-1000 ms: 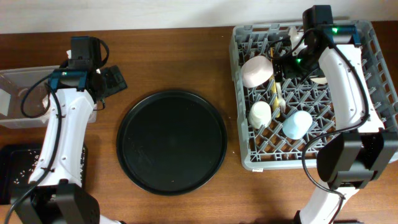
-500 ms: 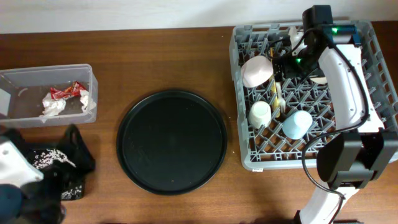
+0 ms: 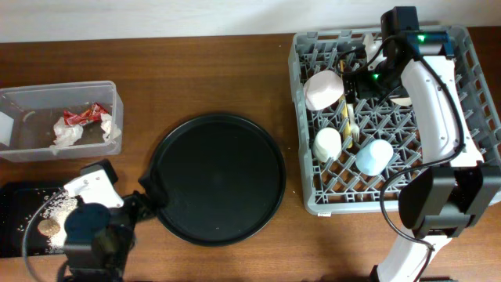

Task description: Sort waste into correct bins and load items into the dishwasher rack

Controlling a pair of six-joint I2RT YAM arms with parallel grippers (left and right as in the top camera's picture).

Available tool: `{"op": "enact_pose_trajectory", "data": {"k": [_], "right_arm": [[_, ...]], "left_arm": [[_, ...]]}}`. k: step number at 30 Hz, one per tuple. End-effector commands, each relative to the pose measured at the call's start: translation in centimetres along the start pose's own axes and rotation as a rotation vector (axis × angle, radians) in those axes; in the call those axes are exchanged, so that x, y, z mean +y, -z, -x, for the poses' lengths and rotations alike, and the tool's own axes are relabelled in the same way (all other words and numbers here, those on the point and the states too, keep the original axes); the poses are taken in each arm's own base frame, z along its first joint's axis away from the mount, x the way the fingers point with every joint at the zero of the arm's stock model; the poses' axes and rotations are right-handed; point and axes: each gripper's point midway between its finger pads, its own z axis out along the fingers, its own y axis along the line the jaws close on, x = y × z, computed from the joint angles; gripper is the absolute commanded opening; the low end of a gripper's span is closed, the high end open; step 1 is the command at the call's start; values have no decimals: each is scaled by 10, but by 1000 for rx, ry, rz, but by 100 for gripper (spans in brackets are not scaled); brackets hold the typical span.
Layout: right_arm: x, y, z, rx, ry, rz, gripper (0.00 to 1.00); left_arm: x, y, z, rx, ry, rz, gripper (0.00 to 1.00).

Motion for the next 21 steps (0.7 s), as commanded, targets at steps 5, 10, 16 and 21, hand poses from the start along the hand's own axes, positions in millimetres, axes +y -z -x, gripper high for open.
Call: {"op": "enact_pose_trajectory", "data": {"k": [5,10,16,21], "right_arm": [[1,12,5,-35,-2,0,98],[1,12,5,-35,-2,0,98],[1,12,5,-35,-2,0,98],[1,12,5,-35,-2,0,98]], "left_arm": [[-8,-30,-39,-180,7,-200,99],[-1,-43,-64,-256,5,-246,99],[13,-52,-97,-233,-3,-230,99],[17,-49,-105,-237,-244,-192,99]]}}
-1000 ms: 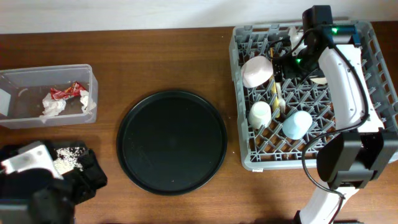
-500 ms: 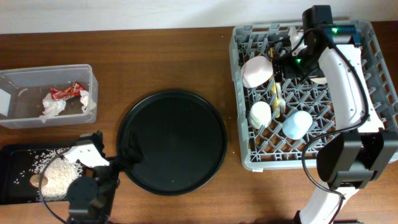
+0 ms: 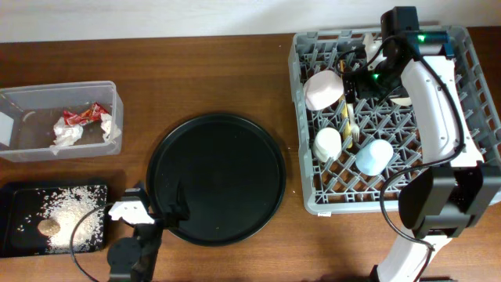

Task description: Sort waste into correct bins and load items into the dishwasher rack

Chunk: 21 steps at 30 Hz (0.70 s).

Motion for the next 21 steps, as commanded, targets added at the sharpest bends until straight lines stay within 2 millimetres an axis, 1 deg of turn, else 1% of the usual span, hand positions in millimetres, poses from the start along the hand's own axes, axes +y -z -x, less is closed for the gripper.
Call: {"op": "enact_pose_trajectory", "data": {"k": [1,2,5,6,7,8,11,13,21], "right_arm": [[0,12,5,-34,-3,-1,98],[0,12,5,-34,-3,-1,98],[0,12,5,-34,-3,-1,98],[0,12,5,-34,-3,-1,98],[0,12,5,-34,-3,-1,98],[0,12,5,-34,-3,-1,98],[0,12,5,-34,-3,-1,98],[0,12,5,-34,-3,-1,98],[0,12,5,-34,-3,-1,98]], "left_arm": [[-4,2,6,-36,-203,-17,99],[-5,4,10,-57,-259,-19,99],[-2,4,10,-58,-266,0,99],[3,4,11,-59,-265,28,99],[7,4,12,-62,-289,54,99],[7,4,12,-61,-343,55,99],[8,4,12,-61,-349,57,99],[16,5,15,-65,-345,91,99],[16,5,15,-65,-345,91,99]]}}
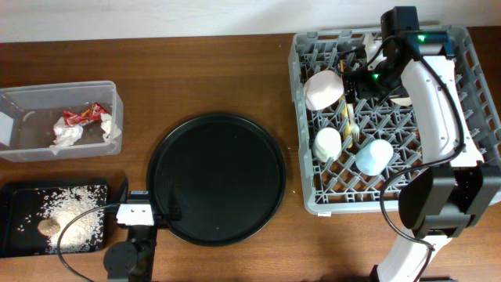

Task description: Sort waste into correct bins and load items into the dishwasher rack

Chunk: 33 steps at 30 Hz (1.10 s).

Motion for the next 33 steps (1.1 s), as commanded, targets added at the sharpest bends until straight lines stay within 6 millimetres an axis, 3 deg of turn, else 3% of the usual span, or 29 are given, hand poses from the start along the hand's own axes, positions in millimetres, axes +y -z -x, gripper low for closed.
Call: {"op": "enact_pose_trajectory", "data": {"k": [1,8,10,12,14,16,17,18,20,21,23,25,26,28,30,31,33], "right_arm": [[0,12,5,-34,-2,-1,98],[2,10,5,-29,1,0,98],[4,18,6,-49,6,-1,98],[10,44,7,-110,21,-3,98],[13,83,7,-200,26,-10,98],[16,131,1,-314,32,-20,98],[18,168,-8,-403,36,-28,98],[21,215,-24,-519,42,-38,98],[26,272,-52,-668,49,-52,98],[30,309,-77,-772,54,-61,99],[34,343,-106,-877,58,-71,99],[42,402,-175,-1088,68,-90,98],[44,414,-197,-1144,71,-95,98],[49,427,-252,-1256,76,-105,98],[52,416,-286,-1294,81,-103,98],[52,402,-294,-1282,85,-96,98],[46,352,-294,-1183,71,-110,98]], "left_arm": [[1,0,-2,-2,-19,7,99],[1,0,-1,-2,-19,7,99],[1,0,-1,-2,-19,7,99],[1,0,-1,-2,-19,7,99],[1,0,-1,-2,-19,7,99],[1,0,-1,-2,-19,7,99],[1,0,-1,-2,-19,7,99],[1,0,-1,-2,-19,7,99],[1,0,-1,-2,-19,7,99],[1,0,-1,-2,-19,7,99],[1,0,-1,-2,-19,7,99],[1,0,-1,-2,-19,7,99],[1,0,-2,-2,-19,7,99],[1,0,-1,-2,-19,7,99],[1,0,-1,-2,-19,7,99],[1,0,-1,-2,-19,7,99],[1,0,-1,-2,-19,7,99]]}}
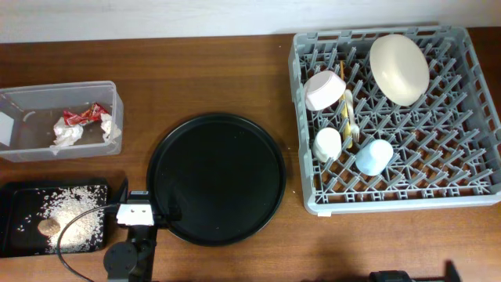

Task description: Sort waste into correct bins and load items into the dishwasher rack

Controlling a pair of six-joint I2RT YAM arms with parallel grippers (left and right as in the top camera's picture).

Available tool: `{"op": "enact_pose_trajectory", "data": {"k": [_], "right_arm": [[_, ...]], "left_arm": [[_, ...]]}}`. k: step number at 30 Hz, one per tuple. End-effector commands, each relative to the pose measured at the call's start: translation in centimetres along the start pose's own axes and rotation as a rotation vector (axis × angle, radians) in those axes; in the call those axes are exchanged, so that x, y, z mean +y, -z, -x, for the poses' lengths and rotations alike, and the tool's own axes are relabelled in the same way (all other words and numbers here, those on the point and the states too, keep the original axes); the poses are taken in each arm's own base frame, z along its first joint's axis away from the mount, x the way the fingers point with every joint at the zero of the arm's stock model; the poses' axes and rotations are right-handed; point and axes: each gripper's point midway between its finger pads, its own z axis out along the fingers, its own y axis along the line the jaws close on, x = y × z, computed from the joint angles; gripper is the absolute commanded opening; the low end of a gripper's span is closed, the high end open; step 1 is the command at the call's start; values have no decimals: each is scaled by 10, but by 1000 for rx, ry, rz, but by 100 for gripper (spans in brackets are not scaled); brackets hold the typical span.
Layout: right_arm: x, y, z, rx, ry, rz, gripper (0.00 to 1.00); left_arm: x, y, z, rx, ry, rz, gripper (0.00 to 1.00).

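The grey dishwasher rack [305,117] at the right holds a cream plate [399,69] at the back, a pink-white bowl [324,91], a white cup [327,143], a light blue cup [374,156] and a yellow utensil [345,117]. At the left, a clear bin [16,145] contains a red wrapper [86,116] and crumpled paper. Below it a black rectangular tray [16,192] carries rice and a small brown piece. My left gripper [145,207] sits folded back at the front edge, beside the round black tray [217,178]; its jaws are too dark to read. The right gripper is out of view.
The round black tray has nothing on it and fills the middle of the brown table. The left arm's base [129,254] and cable lie at the front edge. A dark strip of the right arm's base [391,276] shows at the bottom.
The right arm, which was reaching over the back of the rack, has gone from the frame, and the cream plate now shows uncovered there. The left arm has not moved.
The left arm was first over the rice tray, at the round tray's left rim. It then stood further back at the front edge and stayed folded there. The right arm held over the rack's back through all earlier moments and is now out of view.
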Motion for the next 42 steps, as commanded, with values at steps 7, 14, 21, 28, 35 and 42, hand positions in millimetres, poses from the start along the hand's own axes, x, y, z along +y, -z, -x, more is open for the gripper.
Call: {"op": "enact_pose_trajectory", "data": {"k": [7,14,21,28,35,42], "right_arm": [[11,-79,-115,-10,-4,24,98],[26,-179,-178,-219,-145,88,98],[11,-209,-265,-114,-227,-37,99],[26,-211,-303,45,1,19,99],[25,-211,-303,45,-3,14,98],[26,-211,-304,46,-3,15,98]], "left_arm": [[1,0,-3,4,-15,7,99],[1,0,-3,4,-15,7,99],[1,0,-3,4,-15,7,99],[1,0,-3,4,-15,7,99],[1,0,-3,4,-15,7,99],[1,0,-3,4,-15,7,99]]}}
